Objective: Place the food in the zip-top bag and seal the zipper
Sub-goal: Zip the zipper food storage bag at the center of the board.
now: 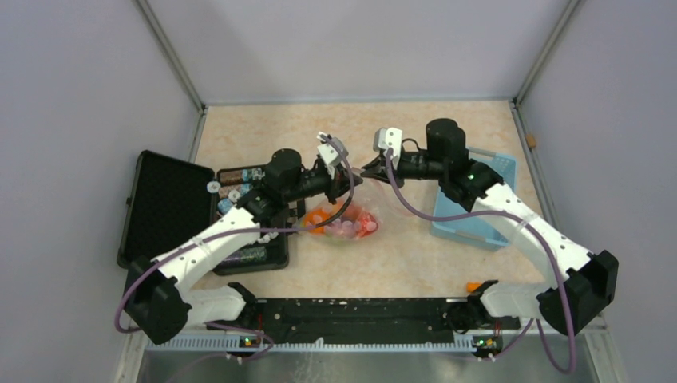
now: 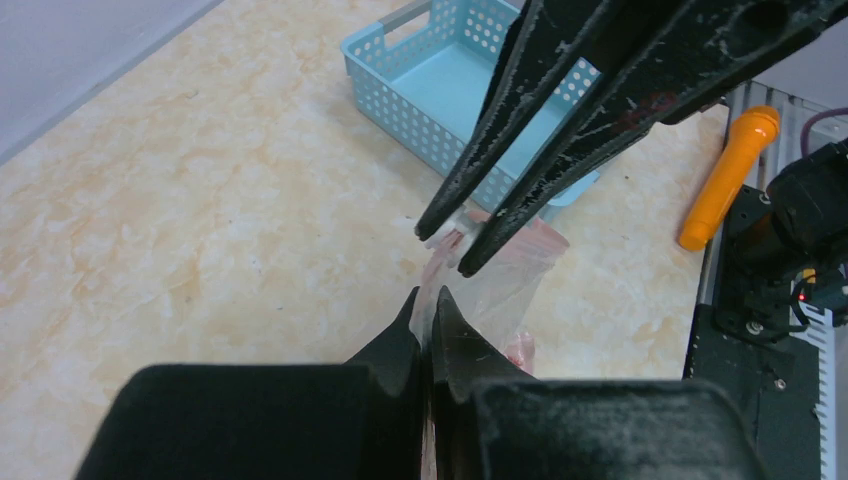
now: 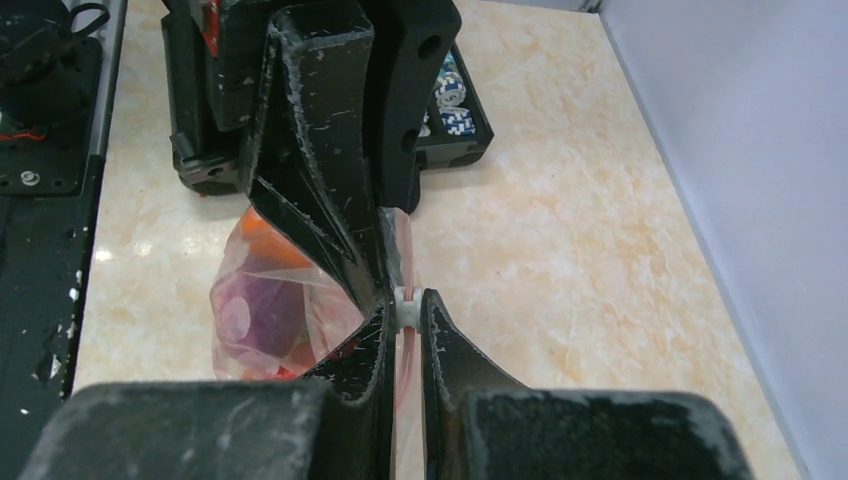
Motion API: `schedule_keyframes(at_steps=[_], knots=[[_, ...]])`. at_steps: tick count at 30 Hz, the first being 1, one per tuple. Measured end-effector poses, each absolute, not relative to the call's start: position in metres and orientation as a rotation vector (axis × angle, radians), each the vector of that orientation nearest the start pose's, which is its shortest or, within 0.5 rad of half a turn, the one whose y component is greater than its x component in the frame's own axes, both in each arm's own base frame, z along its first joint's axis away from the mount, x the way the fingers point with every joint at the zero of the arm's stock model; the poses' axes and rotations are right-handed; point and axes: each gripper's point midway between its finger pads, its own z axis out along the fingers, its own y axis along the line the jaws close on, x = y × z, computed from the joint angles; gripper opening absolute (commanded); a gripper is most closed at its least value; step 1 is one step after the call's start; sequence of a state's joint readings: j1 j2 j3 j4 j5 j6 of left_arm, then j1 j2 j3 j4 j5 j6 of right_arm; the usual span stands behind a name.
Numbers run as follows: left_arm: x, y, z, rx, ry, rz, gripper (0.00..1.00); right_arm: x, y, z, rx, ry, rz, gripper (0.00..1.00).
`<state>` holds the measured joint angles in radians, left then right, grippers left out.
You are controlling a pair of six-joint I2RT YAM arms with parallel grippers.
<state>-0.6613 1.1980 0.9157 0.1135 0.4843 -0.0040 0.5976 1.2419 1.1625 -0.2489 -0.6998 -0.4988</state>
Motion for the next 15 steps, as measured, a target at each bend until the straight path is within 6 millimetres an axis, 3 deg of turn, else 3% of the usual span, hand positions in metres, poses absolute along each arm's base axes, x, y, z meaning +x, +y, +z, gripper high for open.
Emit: schedule_keyframes(at_steps=[15], knots=[[0.2724, -0.3033, 0.2692, 0.83, 1.554, -0.861, 0.0, 0.2616, 0.294, 0.2944, -1.401, 1.305, 0.701, 0.0]])
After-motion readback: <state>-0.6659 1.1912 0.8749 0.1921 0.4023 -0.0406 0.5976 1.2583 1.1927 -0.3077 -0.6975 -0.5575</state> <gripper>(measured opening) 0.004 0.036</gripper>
